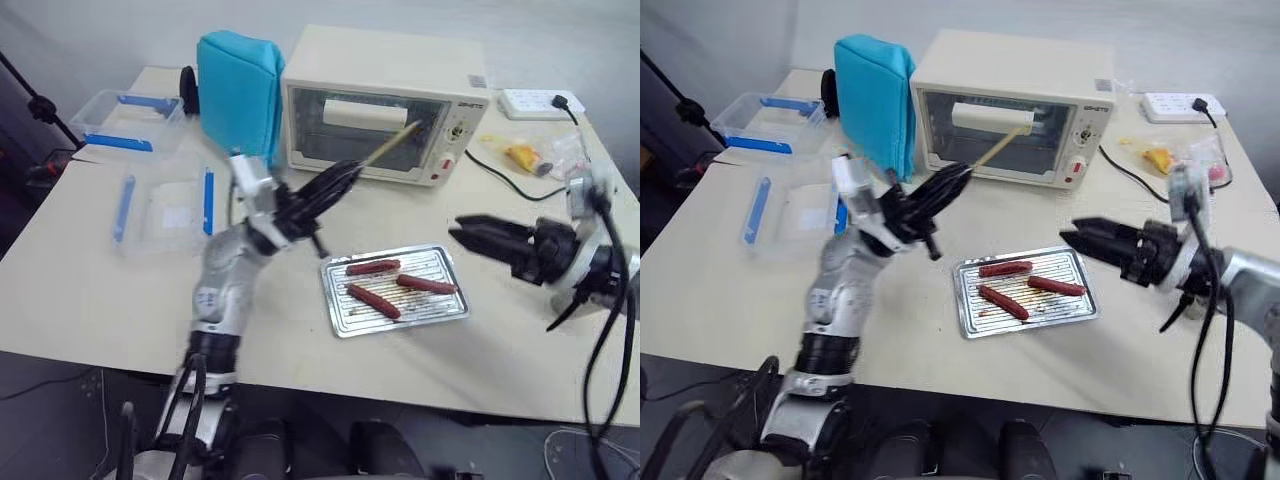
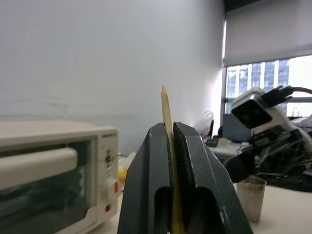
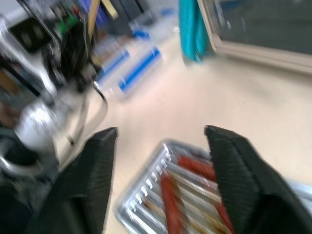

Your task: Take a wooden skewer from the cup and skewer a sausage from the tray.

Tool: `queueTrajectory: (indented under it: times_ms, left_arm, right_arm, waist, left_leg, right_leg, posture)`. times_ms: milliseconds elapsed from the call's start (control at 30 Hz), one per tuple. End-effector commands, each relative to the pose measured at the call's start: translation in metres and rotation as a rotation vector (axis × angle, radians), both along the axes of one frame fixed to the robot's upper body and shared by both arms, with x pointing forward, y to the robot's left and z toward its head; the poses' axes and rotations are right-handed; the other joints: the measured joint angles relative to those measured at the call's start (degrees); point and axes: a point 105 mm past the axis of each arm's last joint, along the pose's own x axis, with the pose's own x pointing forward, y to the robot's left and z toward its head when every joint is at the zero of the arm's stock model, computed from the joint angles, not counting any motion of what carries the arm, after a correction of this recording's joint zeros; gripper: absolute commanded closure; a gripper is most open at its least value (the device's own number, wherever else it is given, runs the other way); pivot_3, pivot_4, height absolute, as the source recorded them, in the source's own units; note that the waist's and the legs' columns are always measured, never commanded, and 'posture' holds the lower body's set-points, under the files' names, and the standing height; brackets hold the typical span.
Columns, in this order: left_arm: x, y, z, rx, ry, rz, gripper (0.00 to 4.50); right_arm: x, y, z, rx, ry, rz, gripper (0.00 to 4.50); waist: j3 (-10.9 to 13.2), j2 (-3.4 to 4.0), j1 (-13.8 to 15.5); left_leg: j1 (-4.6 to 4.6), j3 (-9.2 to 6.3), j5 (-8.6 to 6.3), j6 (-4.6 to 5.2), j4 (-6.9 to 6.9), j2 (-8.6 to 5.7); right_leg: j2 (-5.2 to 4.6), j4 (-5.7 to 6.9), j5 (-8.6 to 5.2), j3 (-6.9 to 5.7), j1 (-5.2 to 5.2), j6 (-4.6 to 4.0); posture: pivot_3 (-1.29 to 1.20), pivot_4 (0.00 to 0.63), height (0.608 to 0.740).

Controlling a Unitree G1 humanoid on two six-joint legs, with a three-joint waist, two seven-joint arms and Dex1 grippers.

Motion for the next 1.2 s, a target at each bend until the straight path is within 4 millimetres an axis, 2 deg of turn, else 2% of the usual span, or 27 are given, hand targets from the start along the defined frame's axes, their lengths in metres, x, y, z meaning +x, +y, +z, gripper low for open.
queueTrajectory:
  times_ms: [33,67,100,267,333,467,600,700,800,900,1000,1200]
  left_arm:
    - [-0.015,0.040,-0.012,0.077,0.016,0.051,4.50]
    - [-0.018,0.051,-0.019,0.104,0.038,0.076,4.50]
    - [-0.022,0.060,-0.025,0.127,0.057,0.097,4.50]
    - [-0.037,0.100,-0.046,0.188,0.155,0.216,4.50]
    - [-0.040,0.107,-0.050,0.199,0.175,0.238,4.50]
    - [-0.051,0.130,-0.068,0.223,0.262,0.315,4.50]
    - [-0.055,0.131,-0.068,0.221,0.282,0.319,4.50]
    - [-0.057,0.134,-0.068,0.224,0.294,0.317,4.50]
    - [-0.059,0.137,-0.068,0.242,0.309,0.309,4.50]
    - [-0.060,0.140,-0.071,0.254,0.324,0.306,4.50]
    - [-0.060,0.141,-0.076,0.263,0.338,0.303,4.50]
    - [-0.060,0.133,-0.074,0.249,0.335,0.295,4.50]
  right_arm:
    - [-0.019,-0.003,-0.022,-0.254,-0.152,0.110,0.47]
    - [-0.024,-0.005,-0.030,-0.284,-0.161,0.125,0.12]
    - [-0.027,-0.007,-0.037,-0.300,-0.173,0.130,0.02]
    - [-0.044,-0.021,-0.068,-0.358,-0.181,0.137,0.02]
    - [-0.046,-0.026,-0.073,-0.370,-0.194,0.127,0.02]
    - [-0.049,-0.053,-0.089,-0.421,-0.162,0.076,0.02]
    - [-0.047,-0.050,-0.088,-0.397,-0.173,0.082,0.02]
    - [-0.039,-0.022,-0.077,-0.341,-0.158,0.134,0.02]
    - [-0.029,0.013,-0.069,-0.367,-0.093,0.182,0.02]
    - [-0.016,0.035,-0.066,-0.407,-0.039,0.161,0.02]
    - [-0.003,0.058,-0.073,-0.526,-0.002,0.151,0.02]
    - [0.019,0.099,-0.075,-0.540,-0.029,0.139,0.02]
  waist:
    - [0.0,0.00,-0.1]
    - [0.0,0.00,-0.1]
    - [0.0,0.00,-0.1]
    - [0.0,-0.05,0.1]
    - [0.0,-0.05,0.0]
    - [0.0,-0.05,-0.1]
    - [0.0,-0.06,-0.2]
    - [0.0,-0.05,-0.5]
    - [0.0,-0.05,-1.3]
    - [0.0,-0.05,-1.5]
    - [0.0,-0.05,-1.5]
    - [0.0,-0.09,-1.4]
  left_leg:
    - [0.00,-0.01,0.00,0.00,0.00,0.02]
    - [0.02,-0.01,0.00,-0.01,-0.02,0.03]
    - [0.03,-0.01,0.01,-0.03,-0.01,0.03]
    - [0.18,-0.13,0.02,-0.03,0.11,-0.02]
    - [0.37,-0.17,0.00,-0.04,0.05,-0.02]
    - [1.08,-0.13,-0.16,-0.03,-0.23,-0.01]
    - [1.20,-0.15,-0.25,0.04,-0.55,0.00]
    - [1.20,-0.12,-0.13,-0.17,-0.61,0.02]
    - [1.19,-0.14,-0.08,-0.25,-0.69,0.04]
    - [1.13,-0.19,-0.06,-0.29,-0.73,0.05]
    - [1.08,-0.20,-0.05,-0.30,-0.76,0.03]
    - [0.90,-0.20,-0.06,-0.32,-0.82,0.02]
  right_leg:
    - [0.01,-0.02,0.00,0.00,0.00,0.00]
    - [0.02,-0.02,0.00,0.00,0.01,0.00]
    - [0.01,-0.01,0.00,0.01,0.01,0.00]
    - [-0.12,-0.18,0.00,-0.05,0.26,0.00]
    - [-0.13,-0.32,0.00,-0.07,0.48,0.00]
    - [-0.13,-0.62,-0.02,-0.05,1.16,-0.03]
    - [-0.14,-0.81,-0.02,-0.06,1.20,-0.07]
    - [-0.13,-0.82,-0.01,-0.05,1.16,-0.08]
    - [-0.13,-0.78,-0.01,-0.06,1.09,-0.09]
    - [-0.15,-0.73,-0.02,-0.07,0.96,-0.16]
    - [-0.21,-0.77,-0.02,-0.08,0.88,-0.20]
    - [-0.24,-0.83,-0.04,-0.12,0.71,-0.24]
  posture:
    - [0.00,0.150,0.740]
    - [0.00,0.150,0.740]
    - [0.00,0.150,0.740]
    - [0.00,0.150,0.740]
    - [0.00,0.150,0.740]
    - [0.00,0.150,0.740]
    - [0.00,0.150,0.740]
    - [0.00,0.150,0.740]
    - [0.00,0.150,0.740]
    - [0.00,0.150,0.740]
    - [0.00,0.150,0.740]
    - [0.00,0.150,0.740]
